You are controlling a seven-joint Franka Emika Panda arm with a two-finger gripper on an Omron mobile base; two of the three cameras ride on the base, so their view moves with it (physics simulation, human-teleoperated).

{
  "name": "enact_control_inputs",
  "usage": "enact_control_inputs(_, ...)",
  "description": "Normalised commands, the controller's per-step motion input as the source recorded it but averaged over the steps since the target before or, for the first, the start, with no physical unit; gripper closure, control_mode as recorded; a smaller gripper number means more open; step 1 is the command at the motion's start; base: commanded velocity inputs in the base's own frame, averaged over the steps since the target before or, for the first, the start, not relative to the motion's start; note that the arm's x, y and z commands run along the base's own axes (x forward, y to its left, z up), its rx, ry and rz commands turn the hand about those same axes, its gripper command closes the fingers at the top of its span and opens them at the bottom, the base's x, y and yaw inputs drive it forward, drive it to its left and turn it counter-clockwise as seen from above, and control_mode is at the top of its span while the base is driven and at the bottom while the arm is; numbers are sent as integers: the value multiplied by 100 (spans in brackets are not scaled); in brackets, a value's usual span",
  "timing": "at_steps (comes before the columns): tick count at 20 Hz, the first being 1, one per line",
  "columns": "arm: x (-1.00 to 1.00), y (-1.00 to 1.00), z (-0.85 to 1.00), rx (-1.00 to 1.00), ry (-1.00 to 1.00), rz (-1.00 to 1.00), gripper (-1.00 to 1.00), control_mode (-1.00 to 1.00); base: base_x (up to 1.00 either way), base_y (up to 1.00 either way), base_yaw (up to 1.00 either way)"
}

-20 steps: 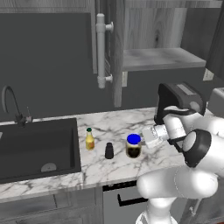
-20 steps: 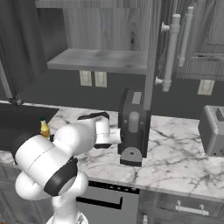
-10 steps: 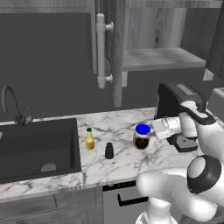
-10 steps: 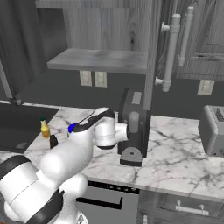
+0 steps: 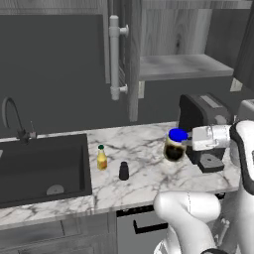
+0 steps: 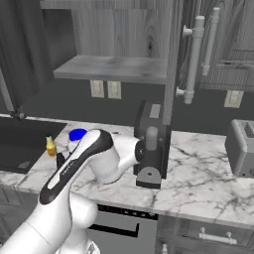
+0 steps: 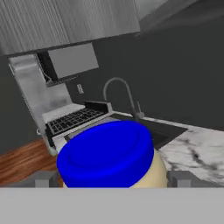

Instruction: There are various items on the counter. Only move the condiments/shakers into the cabinet.

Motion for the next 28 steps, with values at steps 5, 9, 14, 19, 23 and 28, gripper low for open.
enact_control_inputs(5,-99,-23,100,-1,-2,-27,100,-100,0,0,0)
enact_control_inputs(9,-92,-31,100,-8,-1,-27,100,-100,0,0,0)
enact_control_inputs(14,-52,-27,100,-14,-1,-19,100,-100,0,0,0)
enact_control_inputs(19,-34,-28,100,-12,0,-14,100,-100,0,0,0)
enact_control_inputs(23,-10,-22,100,-11,0,-13,100,-100,0,0,0)
enact_control_inputs(28,0,-7,62,-7,-8,-3,100,-100,0,0,0)
